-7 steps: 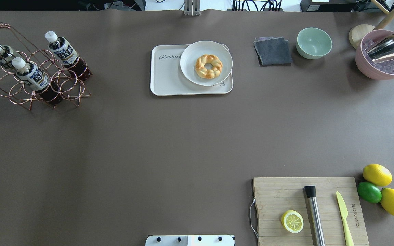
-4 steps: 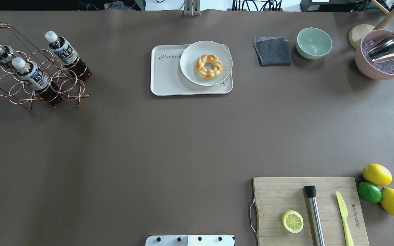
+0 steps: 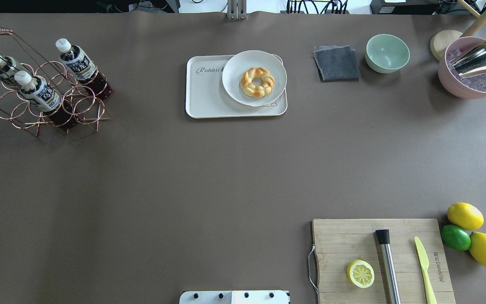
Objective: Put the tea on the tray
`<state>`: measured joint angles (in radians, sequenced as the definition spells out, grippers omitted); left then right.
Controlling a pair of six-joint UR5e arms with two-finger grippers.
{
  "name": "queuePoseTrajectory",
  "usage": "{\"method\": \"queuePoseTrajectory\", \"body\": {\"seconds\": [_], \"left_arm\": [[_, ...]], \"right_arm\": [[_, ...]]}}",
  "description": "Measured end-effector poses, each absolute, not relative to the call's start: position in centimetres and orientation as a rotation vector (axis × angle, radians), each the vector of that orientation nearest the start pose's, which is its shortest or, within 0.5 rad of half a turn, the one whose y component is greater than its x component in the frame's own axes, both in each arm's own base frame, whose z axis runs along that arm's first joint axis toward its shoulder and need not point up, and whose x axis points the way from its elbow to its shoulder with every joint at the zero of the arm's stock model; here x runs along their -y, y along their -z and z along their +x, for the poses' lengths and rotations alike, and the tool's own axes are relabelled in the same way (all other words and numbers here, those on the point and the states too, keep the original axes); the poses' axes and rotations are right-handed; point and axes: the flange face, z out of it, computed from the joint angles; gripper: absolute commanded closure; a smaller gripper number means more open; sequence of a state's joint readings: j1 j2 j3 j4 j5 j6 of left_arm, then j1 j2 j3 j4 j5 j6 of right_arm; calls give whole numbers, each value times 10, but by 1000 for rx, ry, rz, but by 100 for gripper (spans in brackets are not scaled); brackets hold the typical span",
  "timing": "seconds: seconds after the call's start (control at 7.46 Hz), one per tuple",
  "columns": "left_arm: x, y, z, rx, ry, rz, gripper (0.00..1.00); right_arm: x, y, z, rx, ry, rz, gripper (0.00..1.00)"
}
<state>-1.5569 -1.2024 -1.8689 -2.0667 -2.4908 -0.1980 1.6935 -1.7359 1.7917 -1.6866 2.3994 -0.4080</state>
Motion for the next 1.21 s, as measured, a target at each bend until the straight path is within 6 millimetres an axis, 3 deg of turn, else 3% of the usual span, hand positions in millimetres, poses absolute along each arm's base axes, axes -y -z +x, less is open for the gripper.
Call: {"method": "queuePoseTrajectory", "body": {"seconds": [0.94,1.21], "left_arm": [[354,-608,-47,-937,-13,274,3],[359,-594,-50,-924,-7,305,3]], "right_arm": [[400,-636,109,837,236,158,0],[399,-635,109,839,237,161,0]]}}
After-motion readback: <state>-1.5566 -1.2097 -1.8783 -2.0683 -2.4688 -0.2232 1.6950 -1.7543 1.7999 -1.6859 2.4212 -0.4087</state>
